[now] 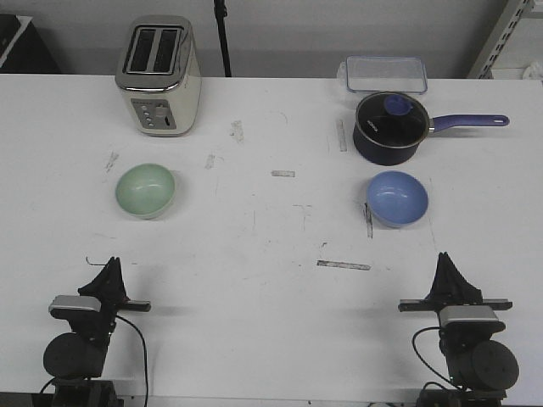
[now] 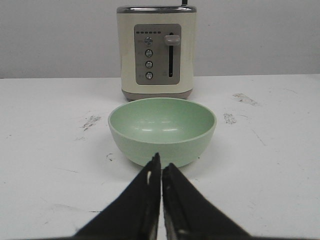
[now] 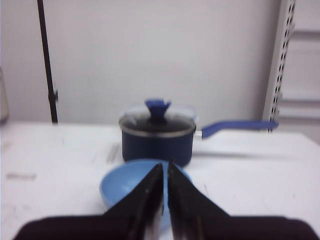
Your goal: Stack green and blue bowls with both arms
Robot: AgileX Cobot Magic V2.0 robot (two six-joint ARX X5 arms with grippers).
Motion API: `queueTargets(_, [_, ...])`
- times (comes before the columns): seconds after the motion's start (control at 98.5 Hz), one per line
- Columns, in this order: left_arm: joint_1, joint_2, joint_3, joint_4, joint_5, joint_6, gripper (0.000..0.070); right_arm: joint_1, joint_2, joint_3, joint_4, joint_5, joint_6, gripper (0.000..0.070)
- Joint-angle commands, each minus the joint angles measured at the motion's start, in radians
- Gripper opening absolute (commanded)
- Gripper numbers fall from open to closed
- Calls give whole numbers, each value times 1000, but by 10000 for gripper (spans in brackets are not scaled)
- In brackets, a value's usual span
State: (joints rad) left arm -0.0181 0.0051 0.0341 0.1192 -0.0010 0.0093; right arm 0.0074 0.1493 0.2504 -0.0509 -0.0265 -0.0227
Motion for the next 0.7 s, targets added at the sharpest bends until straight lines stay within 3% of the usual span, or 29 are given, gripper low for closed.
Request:
queueTargets(0.0, [-2,-2,-23,13,0,5,1,0,46,54,-23,2,-12,11])
queueTargets(0.69, [-2,-2,-23,13,0,5,1,-1,743,636,-401,1,-8,11])
